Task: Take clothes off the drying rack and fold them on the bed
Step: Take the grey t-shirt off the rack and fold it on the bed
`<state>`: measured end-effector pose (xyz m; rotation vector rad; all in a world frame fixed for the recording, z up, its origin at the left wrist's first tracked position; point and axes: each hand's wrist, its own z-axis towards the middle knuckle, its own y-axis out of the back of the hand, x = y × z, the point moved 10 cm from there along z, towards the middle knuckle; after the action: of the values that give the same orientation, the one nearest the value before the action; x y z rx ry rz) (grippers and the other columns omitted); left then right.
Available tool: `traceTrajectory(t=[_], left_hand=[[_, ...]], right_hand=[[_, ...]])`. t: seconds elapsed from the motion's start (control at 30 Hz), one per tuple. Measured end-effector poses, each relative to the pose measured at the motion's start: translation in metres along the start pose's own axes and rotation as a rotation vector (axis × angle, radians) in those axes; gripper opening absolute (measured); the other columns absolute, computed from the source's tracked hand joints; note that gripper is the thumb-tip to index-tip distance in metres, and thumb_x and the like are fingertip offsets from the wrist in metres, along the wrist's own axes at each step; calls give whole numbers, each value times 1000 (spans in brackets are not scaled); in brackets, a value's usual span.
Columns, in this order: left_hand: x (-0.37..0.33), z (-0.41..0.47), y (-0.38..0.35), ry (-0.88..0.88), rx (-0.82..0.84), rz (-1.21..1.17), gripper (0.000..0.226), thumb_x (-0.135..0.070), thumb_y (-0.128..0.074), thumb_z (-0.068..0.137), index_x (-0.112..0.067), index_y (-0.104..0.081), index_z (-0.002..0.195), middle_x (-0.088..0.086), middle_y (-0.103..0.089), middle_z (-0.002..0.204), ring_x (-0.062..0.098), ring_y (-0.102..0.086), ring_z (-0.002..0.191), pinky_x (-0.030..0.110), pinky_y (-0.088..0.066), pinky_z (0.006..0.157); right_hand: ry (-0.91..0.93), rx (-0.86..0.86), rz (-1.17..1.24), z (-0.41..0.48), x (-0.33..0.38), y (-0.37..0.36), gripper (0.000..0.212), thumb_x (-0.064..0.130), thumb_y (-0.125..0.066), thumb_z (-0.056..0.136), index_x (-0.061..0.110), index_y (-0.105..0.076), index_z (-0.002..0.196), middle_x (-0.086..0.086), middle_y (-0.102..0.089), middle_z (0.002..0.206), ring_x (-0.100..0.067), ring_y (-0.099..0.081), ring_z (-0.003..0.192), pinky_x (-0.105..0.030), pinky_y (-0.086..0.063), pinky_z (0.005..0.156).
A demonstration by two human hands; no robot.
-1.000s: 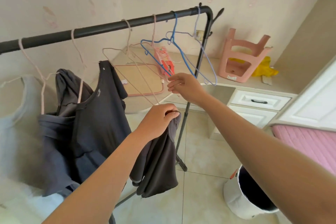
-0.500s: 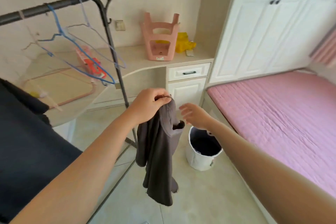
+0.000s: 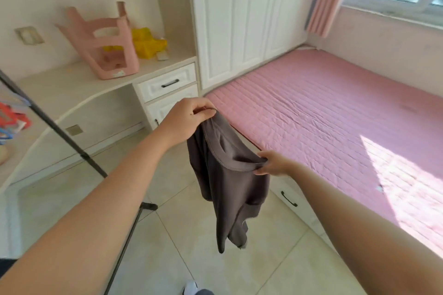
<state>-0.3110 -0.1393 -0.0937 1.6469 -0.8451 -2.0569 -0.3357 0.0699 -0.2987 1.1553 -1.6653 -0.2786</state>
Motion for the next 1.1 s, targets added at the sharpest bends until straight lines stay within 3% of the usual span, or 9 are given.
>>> traceTrajectory(t=[0.27, 0.37, 0.5, 0.6, 0.7, 0.8, 0.87, 1.0, 1.1], left_hand=[[19, 64, -46, -46, -72, 7, 14, -16, -55, 96, -18, -67, 91, -6, -66, 83, 7, -58, 78, 8, -38, 71], [33, 99, -78, -74, 67, 61, 13, -18, -53, 98, -15, -64, 92, 0, -65, 85, 17, -57, 80, 24, -39, 72], [43, 132, -116, -115, 274, 97, 17, -24, -48, 100, -22, -60, 88, 0, -63, 86, 16, -56, 82, 27, -38, 72], [43, 160, -139, -136, 402, 99, 23, -30, -46, 101, -30, -55, 80, -8, -63, 86, 14, -58, 87, 24, -41, 76], [36, 187, -154, -162, 491, 86, 23, -35, -43, 101, -27, -56, 84, -10, -64, 84, 14, -61, 87, 29, -42, 79], [23, 207, -167, -174, 594, 49, 19, -42, -50, 96, -27, -59, 89, -15, -66, 74, 1, -58, 73, 20, -42, 71], [15, 219, -177, -183, 679, 53, 16, -38, -62, 91, -22, -64, 93, -14, -69, 81, -4, -60, 74, 13, -43, 69], [12, 229, -209, -182, 905, 103, 36, -21, -87, 67, -27, -69, 98, -15, -73, 93, -3, -64, 86, 16, -48, 77], [23, 260, -225, -232, 809, 258, 41, -18, -89, 59, -21, -72, 96, -8, -73, 91, 11, -66, 88, 29, -53, 80]], right_hand=[[-184, -160, 338, -51, -88, 67, 31, 25, -72, 85, 18, -62, 113, -3, -65, 111, -17, -62, 96, -28, -56, 74], [-230, -204, 277, -67, -108, 102, 35, 39, -76, 79, 17, -68, 106, 0, -68, 101, -14, -61, 89, -25, -51, 69], [-335, -110, 174, -80, -126, 127, 61, 64, -78, 60, 17, -71, 97, -8, -69, 98, -16, -59, 87, -35, -50, 79], [-386, -128, 213, -81, -130, 147, 44, 53, -78, 67, 23, -72, 98, 1, -70, 104, -17, -60, 104, -41, -46, 100], [-400, -210, 298, -83, -127, 170, 43, 46, -79, 65, 20, -74, 99, 2, -71, 105, -20, -60, 108, -41, -43, 104], [-412, -405, 347, -94, -128, 204, 35, 29, -80, 72, 1, -67, 86, -10, -66, 85, -20, -59, 85, -35, -46, 80], [-426, -586, 308, -104, -128, 230, 38, 26, -82, 71, 1, -53, 71, -8, -47, 67, -19, -44, 67, -32, -32, 62], [-450, -844, 118, -120, -125, 266, 35, 23, -85, 68, 10, -53, 68, 0, -46, 64, -14, -40, 59, -29, -29, 54], [-542, -810, -91, -126, -135, 274, 26, 16, -85, 67, 10, -65, 81, -3, -57, 76, -19, -52, 71, -30, -38, 61]])
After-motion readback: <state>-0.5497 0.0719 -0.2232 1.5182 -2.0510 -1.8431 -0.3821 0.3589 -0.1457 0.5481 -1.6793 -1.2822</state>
